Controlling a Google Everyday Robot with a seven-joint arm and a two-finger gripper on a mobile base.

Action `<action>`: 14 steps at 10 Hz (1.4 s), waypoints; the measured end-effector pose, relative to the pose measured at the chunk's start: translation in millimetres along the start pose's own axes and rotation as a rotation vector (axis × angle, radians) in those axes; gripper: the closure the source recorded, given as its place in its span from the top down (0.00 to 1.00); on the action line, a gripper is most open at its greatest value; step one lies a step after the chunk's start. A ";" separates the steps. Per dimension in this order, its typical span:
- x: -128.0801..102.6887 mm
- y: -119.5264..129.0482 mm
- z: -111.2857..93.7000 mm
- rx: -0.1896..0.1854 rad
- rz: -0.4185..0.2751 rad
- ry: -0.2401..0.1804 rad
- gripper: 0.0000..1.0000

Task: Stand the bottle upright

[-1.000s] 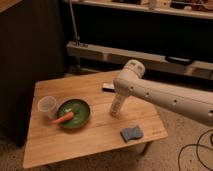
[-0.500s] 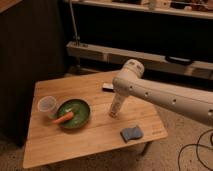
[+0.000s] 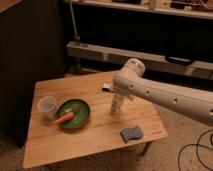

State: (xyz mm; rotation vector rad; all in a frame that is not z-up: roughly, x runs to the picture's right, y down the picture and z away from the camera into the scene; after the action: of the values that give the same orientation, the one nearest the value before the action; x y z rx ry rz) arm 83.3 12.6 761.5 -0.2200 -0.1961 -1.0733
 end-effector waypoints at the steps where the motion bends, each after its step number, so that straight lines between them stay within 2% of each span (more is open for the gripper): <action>1: 5.0 1.0 -0.5 0.012 0.035 -0.060 0.80; 2: 15.8 4.6 1.0 0.037 0.112 -0.194 0.80; 4: 33.1 13.7 4.8 0.082 0.249 -0.430 0.80; 5: 44.2 18.5 6.7 0.122 0.344 -0.577 0.80; 6: 51.3 22.7 6.2 0.155 0.394 -0.666 0.80; 8: 64.7 38.3 1.7 0.227 0.464 -0.813 0.80; 9: 67.9 41.9 -0.2 0.250 0.476 -0.846 0.80; 10: 72.3 41.9 -4.5 0.266 0.482 -0.854 0.80; 14: 74.8 41.7 -6.4 0.270 0.484 -0.850 0.80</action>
State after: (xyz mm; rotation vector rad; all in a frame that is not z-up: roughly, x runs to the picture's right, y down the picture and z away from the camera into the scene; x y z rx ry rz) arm 155.2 -33.2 771.7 -0.4455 -0.9918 -0.4108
